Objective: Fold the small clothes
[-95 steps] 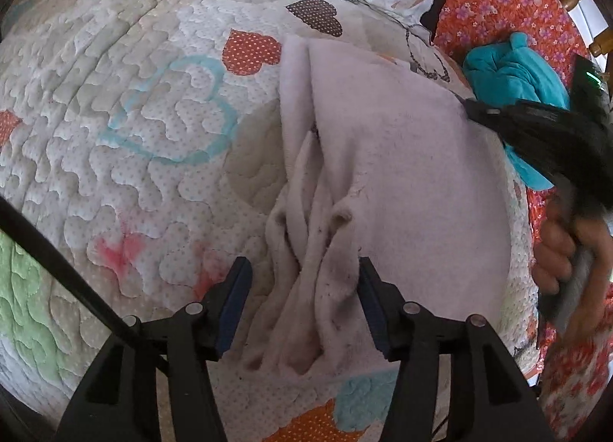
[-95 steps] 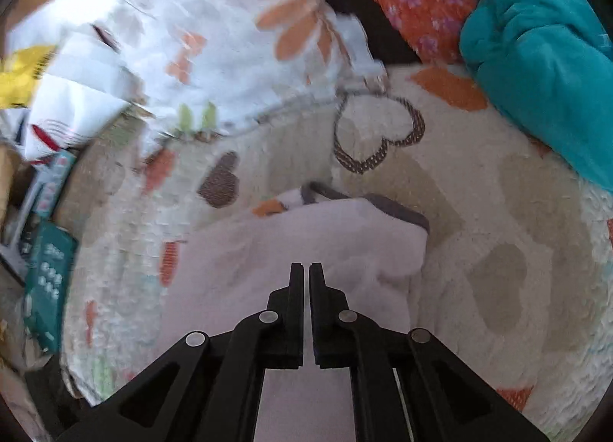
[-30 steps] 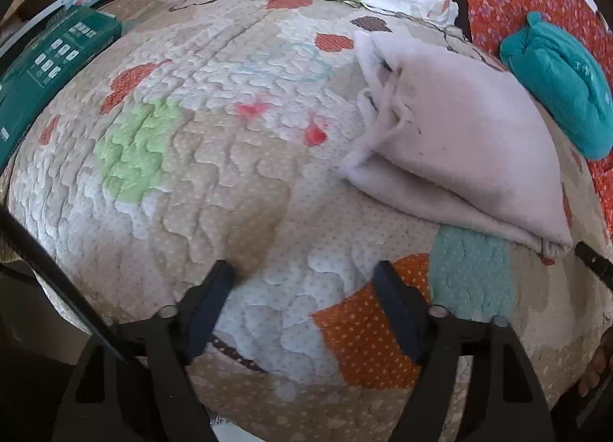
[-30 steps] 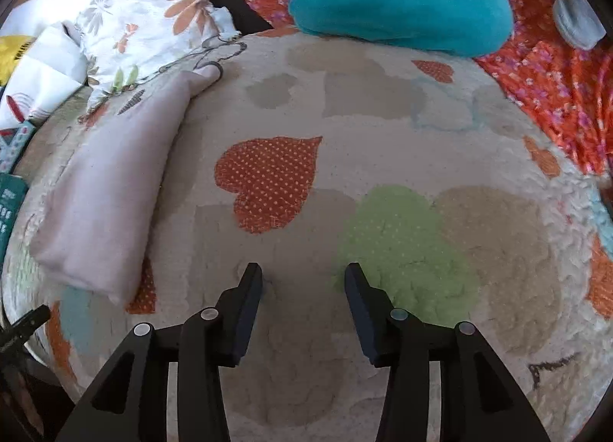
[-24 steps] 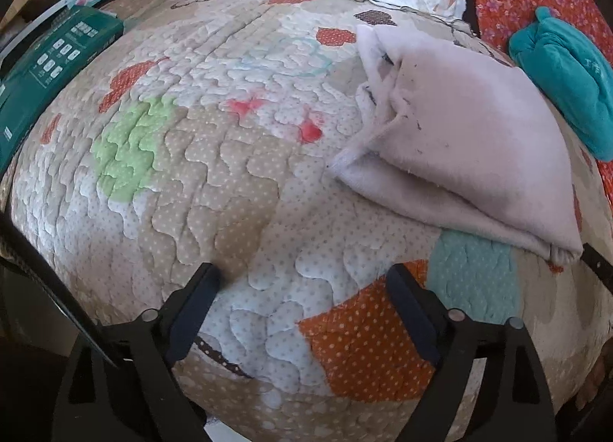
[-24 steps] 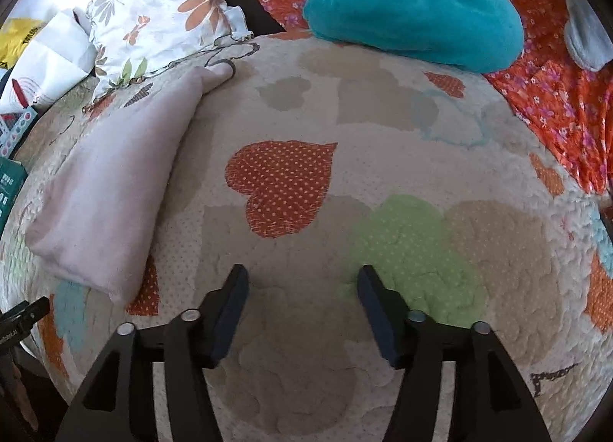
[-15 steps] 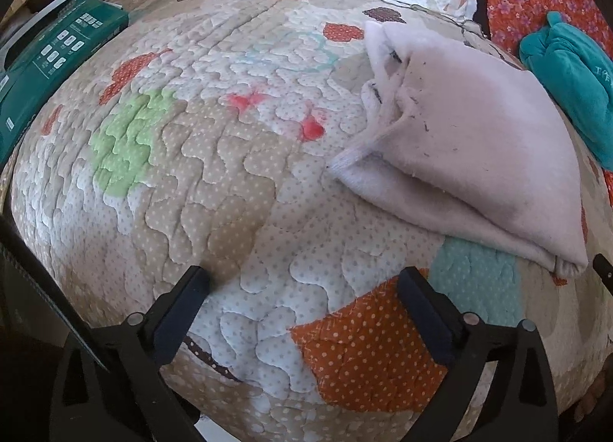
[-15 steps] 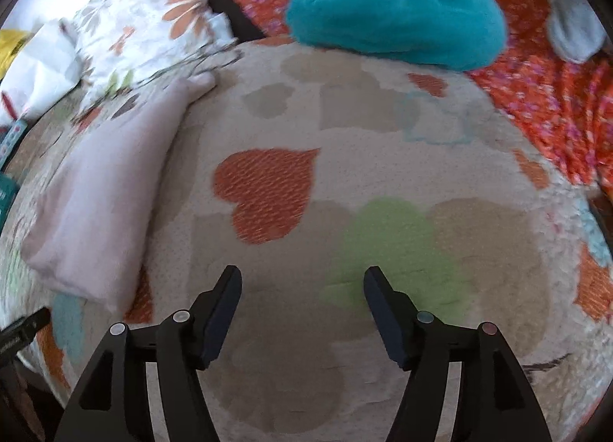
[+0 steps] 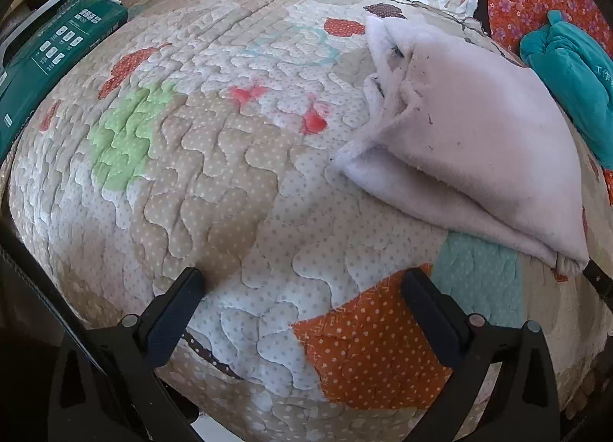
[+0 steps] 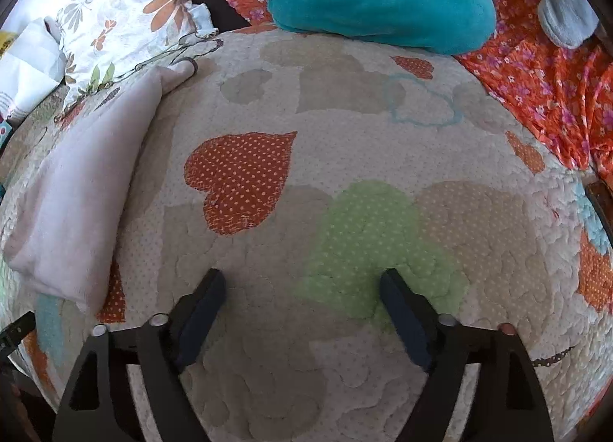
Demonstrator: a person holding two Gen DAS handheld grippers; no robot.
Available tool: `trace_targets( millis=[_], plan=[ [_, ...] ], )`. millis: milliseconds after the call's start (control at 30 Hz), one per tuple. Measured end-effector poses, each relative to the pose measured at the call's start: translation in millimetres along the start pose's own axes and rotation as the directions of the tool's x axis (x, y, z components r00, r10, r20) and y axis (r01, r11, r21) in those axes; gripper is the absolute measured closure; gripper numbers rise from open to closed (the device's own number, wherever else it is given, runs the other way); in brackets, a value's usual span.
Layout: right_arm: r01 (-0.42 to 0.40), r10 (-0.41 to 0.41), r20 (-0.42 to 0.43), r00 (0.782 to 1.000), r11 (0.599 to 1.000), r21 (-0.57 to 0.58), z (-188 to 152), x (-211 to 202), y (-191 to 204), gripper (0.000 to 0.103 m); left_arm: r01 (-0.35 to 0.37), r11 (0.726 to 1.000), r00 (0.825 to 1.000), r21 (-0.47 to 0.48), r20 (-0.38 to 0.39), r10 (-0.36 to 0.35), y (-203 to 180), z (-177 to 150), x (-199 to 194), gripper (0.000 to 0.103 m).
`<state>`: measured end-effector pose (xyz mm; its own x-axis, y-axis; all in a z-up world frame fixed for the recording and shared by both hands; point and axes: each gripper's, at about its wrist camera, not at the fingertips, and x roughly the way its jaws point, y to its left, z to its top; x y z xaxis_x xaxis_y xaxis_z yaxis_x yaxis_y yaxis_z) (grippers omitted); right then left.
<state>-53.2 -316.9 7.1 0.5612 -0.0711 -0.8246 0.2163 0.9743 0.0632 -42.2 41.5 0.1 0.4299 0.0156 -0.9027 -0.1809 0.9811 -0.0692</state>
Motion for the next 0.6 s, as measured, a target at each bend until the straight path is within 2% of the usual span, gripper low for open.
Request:
trace_targets(
  millis=[67,267,433,533,600],
  plan=[
    [0.004,-0.003,0.018,1.000,1.000,-0.017,-2,3,5,0.000,0.007,1.000,1.000,-0.004,-0.001,-0.007,1,1,1,0.000],
    [0.012,-0.012,0.051,0.999,1.000,-0.001,-4,3,5,0.000,0.019,1.000,1.000,-0.008,-0.003,-0.019,2,0,0,0.000],
    [0.012,-0.011,0.093,0.996,1.000,-0.006,-9,2,6,0.000,0.026,0.999,0.999,0.037,-0.022,-0.025,-1,0,-6,0.001],
    [0.016,-0.015,0.103,0.995,1.000,-0.009,-10,2,6,0.000,0.062,0.997,0.998,0.041,0.020,-0.063,1,3,-26,0.008],
    [0.024,-0.022,0.111,0.994,1.000,-0.013,-11,2,7,0.000,0.104,0.993,0.991,0.058,0.080,-0.108,0,12,-46,0.012]
  ],
)
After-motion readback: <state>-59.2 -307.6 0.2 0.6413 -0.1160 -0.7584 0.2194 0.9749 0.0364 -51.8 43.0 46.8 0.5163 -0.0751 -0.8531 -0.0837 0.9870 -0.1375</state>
